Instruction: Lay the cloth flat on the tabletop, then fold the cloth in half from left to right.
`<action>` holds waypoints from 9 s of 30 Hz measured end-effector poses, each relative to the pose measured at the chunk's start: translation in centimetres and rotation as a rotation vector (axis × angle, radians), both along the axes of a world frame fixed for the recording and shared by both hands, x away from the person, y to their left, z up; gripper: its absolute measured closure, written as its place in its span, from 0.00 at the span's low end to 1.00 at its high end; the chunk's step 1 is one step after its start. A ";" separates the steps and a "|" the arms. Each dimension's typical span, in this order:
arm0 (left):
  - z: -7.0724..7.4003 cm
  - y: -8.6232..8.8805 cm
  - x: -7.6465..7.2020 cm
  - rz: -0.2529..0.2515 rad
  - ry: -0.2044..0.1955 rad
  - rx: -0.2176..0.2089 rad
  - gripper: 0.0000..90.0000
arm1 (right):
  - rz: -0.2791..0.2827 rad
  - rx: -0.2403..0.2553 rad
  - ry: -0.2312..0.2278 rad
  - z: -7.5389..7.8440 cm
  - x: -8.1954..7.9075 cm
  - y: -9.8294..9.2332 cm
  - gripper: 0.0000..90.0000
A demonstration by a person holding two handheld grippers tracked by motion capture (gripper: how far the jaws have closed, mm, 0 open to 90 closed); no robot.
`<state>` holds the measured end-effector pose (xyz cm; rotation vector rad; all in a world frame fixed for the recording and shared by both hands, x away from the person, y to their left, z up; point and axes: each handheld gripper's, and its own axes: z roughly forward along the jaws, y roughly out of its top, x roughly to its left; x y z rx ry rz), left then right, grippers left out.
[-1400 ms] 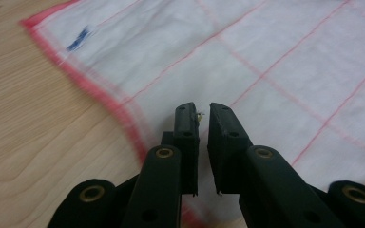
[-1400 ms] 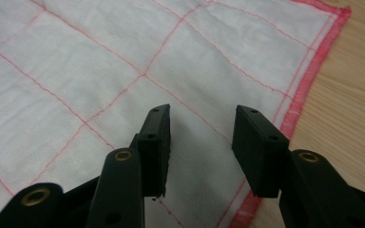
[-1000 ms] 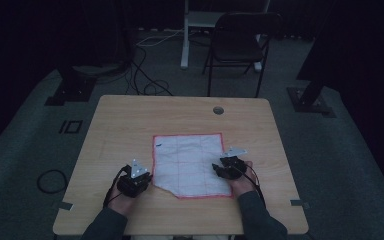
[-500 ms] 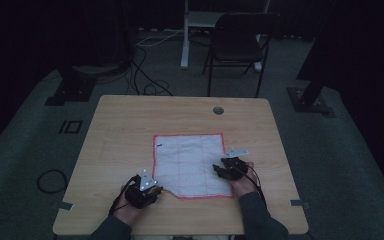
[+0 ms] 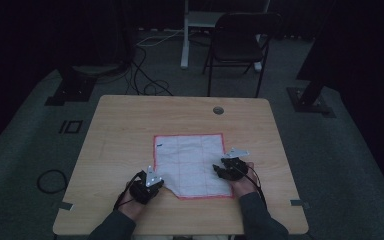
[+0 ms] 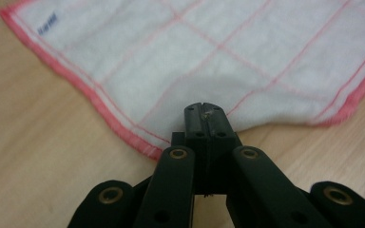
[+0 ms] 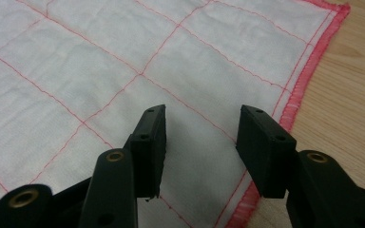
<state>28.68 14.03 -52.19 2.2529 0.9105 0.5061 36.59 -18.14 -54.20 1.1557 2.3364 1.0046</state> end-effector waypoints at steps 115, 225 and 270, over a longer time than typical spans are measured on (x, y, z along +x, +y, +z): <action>-0.1 -4.3 6.1 -0.051 -0.020 0.010 0.96 | -0.006 0.023 -0.022 -0.3 -0.2 -0.2 0.59; -0.8 3.3 1.2 0.169 -0.011 -0.116 0.71 | -0.048 0.000 -0.013 0.2 -2.6 -2.4 0.51; -1.8 1.5 3.0 0.287 0.056 -0.153 0.94 | -0.059 0.023 -0.011 0.2 -2.7 -2.6 0.51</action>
